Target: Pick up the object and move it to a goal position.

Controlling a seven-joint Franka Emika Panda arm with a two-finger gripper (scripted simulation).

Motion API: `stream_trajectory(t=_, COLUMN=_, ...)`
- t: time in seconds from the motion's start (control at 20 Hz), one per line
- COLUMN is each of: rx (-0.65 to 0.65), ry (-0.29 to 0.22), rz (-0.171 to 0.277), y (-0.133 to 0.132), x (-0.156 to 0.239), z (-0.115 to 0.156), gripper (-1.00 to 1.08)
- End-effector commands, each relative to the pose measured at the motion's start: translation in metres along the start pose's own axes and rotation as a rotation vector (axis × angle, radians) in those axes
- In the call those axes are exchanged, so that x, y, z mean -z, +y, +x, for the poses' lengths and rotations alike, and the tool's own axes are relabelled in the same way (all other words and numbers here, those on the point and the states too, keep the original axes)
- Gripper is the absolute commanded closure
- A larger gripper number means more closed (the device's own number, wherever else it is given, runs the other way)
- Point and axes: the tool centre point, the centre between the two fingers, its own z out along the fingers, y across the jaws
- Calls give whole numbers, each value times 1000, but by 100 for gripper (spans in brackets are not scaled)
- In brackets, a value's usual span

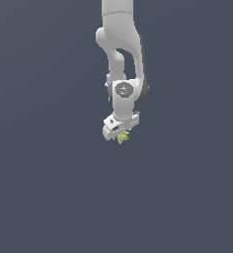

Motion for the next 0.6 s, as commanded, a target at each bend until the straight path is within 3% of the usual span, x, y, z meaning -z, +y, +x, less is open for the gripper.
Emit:
stream_trajectory(t=0.0, rx=0, ry=1, rz=-1, y=0, x=-1, z=0, gripper=108)
stream_trajectory(t=0.55, rx=0, ry=3, rz=-2, y=1, x=0, z=1, gripper=108)
